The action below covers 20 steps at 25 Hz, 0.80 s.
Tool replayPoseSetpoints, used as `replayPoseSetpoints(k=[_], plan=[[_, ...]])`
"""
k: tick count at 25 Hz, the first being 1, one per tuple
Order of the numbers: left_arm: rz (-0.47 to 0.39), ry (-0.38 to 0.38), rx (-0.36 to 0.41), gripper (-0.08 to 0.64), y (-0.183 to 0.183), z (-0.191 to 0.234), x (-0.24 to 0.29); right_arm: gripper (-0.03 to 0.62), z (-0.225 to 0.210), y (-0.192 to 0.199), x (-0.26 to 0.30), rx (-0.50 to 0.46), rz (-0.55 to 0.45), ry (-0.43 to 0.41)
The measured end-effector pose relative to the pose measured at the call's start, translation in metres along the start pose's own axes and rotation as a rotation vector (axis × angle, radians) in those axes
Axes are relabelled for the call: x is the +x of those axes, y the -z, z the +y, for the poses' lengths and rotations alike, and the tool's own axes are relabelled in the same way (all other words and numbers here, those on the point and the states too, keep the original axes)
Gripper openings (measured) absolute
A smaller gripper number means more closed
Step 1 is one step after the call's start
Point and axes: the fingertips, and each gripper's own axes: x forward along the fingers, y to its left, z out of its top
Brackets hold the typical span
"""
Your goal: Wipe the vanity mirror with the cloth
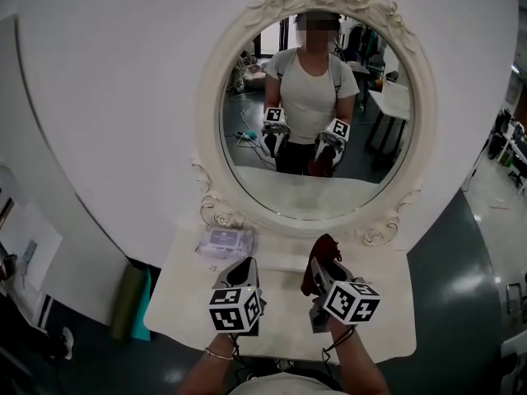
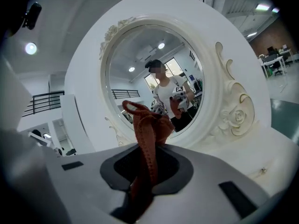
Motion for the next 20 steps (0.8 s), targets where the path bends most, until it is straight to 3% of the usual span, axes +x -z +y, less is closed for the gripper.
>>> replayPoseSetpoints(k=[8, 10, 13, 15, 20], plan=[[0.057, -0.018, -0.025, 0.003, 0.01, 0.018, 0.02, 0.061, 0.007, 0.015, 0.029, -0.008, 0.089, -0.038], [0.054, -0.018, -0.03, 0.003, -0.002, 0.028, 0.025, 0.063, 0.02, 0.004, 0.039, -0.025, 0.098, -0.081], [0.018, -0.004, 0.004, 0.003, -0.051, 0.034, 0.037, 0.061, 0.05, -0.044, 0.058, -0.096, 0.083, -0.171], [-0.02, 0.01, 0.047, 0.003, -0.093, 0.032, 0.044, 0.061, 0.075, -0.089, 0.07, -0.211, 0.052, -0.206], [-0.137, 0.026, 0.141, 0.003, -0.198, 0.018, 0.036, 0.061, 0.154, -0.199, 0.075, -0.683, -0.054, -0.194]])
